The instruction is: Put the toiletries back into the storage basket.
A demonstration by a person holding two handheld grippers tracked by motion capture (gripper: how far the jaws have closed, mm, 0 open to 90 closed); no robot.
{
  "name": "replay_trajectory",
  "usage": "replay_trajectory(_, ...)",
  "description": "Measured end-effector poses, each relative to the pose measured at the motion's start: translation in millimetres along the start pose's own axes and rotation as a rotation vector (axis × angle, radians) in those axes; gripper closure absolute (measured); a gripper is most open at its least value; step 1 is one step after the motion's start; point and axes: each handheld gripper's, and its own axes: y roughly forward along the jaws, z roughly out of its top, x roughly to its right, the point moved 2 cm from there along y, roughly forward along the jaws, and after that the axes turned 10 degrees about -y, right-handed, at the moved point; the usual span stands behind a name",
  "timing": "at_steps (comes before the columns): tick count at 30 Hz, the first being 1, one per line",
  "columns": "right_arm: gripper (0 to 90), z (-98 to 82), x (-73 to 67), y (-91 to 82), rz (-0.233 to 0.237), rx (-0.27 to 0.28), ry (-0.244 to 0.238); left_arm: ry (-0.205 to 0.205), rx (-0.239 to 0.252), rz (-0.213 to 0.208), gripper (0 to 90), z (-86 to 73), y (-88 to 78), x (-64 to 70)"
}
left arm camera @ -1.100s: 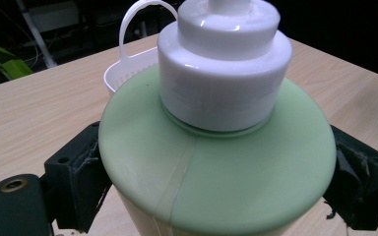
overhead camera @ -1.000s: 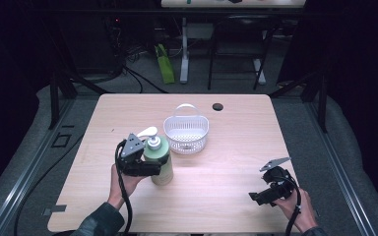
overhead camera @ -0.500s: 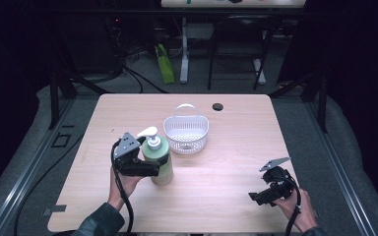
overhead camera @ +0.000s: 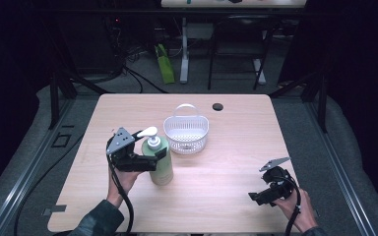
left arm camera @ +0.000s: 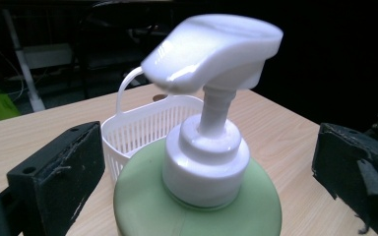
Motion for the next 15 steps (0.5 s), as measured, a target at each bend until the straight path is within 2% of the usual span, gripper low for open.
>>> replay_trajectory(4, 2.0, -0.2, 0.0, 0.4, -0.001, -0.002, 0.001, -0.005, 0.015, -0.008, 0.0, 3.8, 1.2, 0.2)
replay_trajectory(5, 2.0, -0.1, -0.1, 0.2, -0.001, -0.001, 0.001, -0.001, 0.023, 0.008, 0.0, 4.8, 1.2, 0.6)
replay_trajectory(9, 2.0, -0.3, -0.1, 0.6, 0.002, -0.004, 0.005, -0.003, 0.048, 0.018, 1.2, 7.2, 1.5, 1.9)
replay_trajectory(10, 2.0, -0.3, -0.2, 0.6, 0.001, -0.004, 0.004, 0.002, 0.058, 0.015, 4.8, 7.7, 0.6, 2.5)
replay_trajectory(11, 2.0, -0.3, 0.1, 0.5, 0.0, -0.003, -0.002, 0.003, 0.065, 0.017, 12.2, 8.1, 0.4, 3.3)
replay_trajectory(15, 2.0, -0.3, 0.0, 0.6, 0.001, -0.004, -0.002, 0.002, 0.074, 0.021, 20.8, 9.1, -0.4, 4.3)
